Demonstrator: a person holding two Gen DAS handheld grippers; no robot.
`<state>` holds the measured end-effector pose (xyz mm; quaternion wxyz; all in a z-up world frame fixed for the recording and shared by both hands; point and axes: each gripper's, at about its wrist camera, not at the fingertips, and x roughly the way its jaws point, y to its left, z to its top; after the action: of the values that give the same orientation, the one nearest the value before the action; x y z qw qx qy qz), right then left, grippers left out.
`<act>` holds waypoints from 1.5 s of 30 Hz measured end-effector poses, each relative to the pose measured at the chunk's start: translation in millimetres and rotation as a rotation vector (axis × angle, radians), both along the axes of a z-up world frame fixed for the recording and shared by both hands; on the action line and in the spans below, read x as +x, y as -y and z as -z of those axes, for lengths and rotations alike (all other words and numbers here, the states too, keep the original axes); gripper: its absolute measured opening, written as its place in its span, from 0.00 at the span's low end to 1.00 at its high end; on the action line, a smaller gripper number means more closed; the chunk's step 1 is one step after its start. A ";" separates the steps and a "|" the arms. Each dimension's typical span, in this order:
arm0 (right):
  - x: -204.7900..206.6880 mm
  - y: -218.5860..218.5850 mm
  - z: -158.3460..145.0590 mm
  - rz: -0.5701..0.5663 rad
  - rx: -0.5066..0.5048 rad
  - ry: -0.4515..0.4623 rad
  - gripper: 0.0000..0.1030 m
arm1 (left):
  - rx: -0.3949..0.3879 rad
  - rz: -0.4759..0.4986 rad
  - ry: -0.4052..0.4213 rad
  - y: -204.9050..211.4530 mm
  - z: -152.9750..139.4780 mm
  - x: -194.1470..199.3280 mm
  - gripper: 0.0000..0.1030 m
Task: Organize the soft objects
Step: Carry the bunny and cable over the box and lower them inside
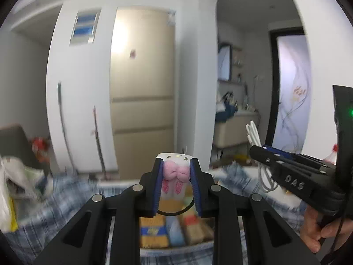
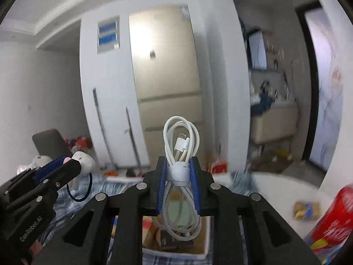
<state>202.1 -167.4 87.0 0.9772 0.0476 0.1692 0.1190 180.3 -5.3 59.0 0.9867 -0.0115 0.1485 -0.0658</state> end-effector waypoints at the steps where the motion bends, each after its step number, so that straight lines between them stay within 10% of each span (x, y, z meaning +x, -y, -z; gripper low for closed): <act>1: 4.6 -0.6 6.6 -0.011 0.005 -0.026 0.20 | -0.004 -0.011 -0.038 -3.5 11.6 6.9 0.25; 14: 43.5 -22.0 90.4 -0.149 0.005 -0.266 0.20 | -0.006 0.006 -0.295 -23.4 94.8 62.1 0.25; 31: 77.2 -4.7 131.2 -0.231 0.348 -0.403 0.21 | -0.010 0.004 -0.336 -24.7 104.5 68.4 0.25; 38: 84.1 -10.9 144.6 -0.212 0.326 -0.428 0.21 | -0.029 -0.001 -0.347 -28.3 106.2 71.8 0.26; 41: 83.9 -13.0 145.7 -0.204 0.312 -0.437 0.24 | -0.050 -0.010 -0.352 -31.2 106.6 71.7 0.47; 43: 83.3 -14.2 144.8 -0.200 0.296 -0.443 0.42 | -0.059 -0.031 -0.329 -33.3 104.8 68.9 0.79; 45: 80.6 -12.1 142.2 -0.182 0.303 -0.422 0.51 | -0.059 -0.043 -0.305 -34.5 100.4 65.5 0.79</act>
<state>282.7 -155.3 -55.2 0.8873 0.2016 0.3529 0.2179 245.8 29.3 -41.4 0.9530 -0.0533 0.2945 -0.0465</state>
